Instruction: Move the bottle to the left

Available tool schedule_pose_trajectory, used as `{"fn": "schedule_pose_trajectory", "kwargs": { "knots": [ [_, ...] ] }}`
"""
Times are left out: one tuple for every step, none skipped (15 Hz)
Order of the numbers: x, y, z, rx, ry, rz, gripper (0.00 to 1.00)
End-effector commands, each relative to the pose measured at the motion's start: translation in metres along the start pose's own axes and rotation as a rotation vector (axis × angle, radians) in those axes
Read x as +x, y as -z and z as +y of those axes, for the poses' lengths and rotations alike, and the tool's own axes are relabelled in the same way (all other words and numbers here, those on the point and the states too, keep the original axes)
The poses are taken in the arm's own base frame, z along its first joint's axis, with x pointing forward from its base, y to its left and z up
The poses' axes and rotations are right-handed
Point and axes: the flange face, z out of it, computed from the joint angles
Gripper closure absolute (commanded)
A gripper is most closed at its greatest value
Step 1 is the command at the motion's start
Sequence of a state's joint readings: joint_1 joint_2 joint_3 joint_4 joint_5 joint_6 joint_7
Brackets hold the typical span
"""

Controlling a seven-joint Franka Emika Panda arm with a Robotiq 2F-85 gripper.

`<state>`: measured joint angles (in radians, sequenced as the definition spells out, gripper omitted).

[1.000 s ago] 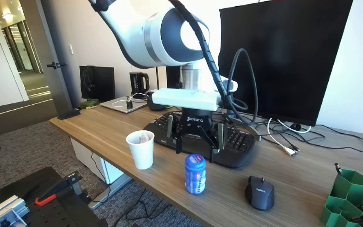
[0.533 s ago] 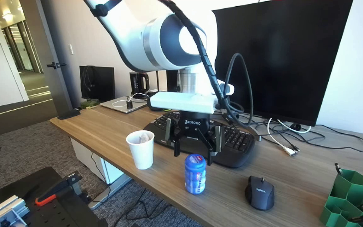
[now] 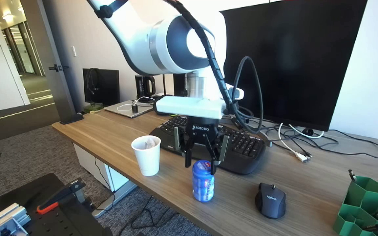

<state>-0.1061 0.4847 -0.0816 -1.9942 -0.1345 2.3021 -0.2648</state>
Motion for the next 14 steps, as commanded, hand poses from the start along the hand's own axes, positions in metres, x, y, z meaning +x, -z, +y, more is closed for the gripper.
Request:
{"fn": "schedule_pose_trajectory", "kwargs": {
  "knots": [
    [0.0057,-0.0002,0.0031,0.002,-0.011,-0.011,0.61],
    [0.0057,-0.0004,0.0036,0.003,-0.013,-0.012,0.68],
    [0.006,0.0,0.0041,0.003,-0.014,-0.013,0.69],
    [0.006,0.0002,0.0045,0.004,-0.014,-0.013,0.7],
    [0.0065,0.0013,0.0051,0.004,-0.015,-0.012,0.72],
    [0.0069,0.0021,0.0057,0.004,-0.016,-0.01,0.73],
    [0.0072,0.0039,0.0067,0.003,-0.016,-0.009,0.77],
    [0.0073,0.0041,0.0075,-0.001,-0.014,-0.007,0.34],
    [0.007,0.003,0.0076,-0.001,-0.015,-0.008,0.41],
    [0.0072,0.0021,0.0078,-0.001,-0.016,-0.008,0.4],
    [0.0075,0.0012,0.008,0.0,-0.017,-0.01,0.33],
    [0.0079,0.0003,0.0082,0.0,-0.019,-0.011,0.27],
    [0.0083,-0.0004,0.0086,0.001,-0.021,-0.012,0.2],
    [0.0087,-0.001,0.0088,0.003,-0.023,-0.012,0.12]
  ]
}}
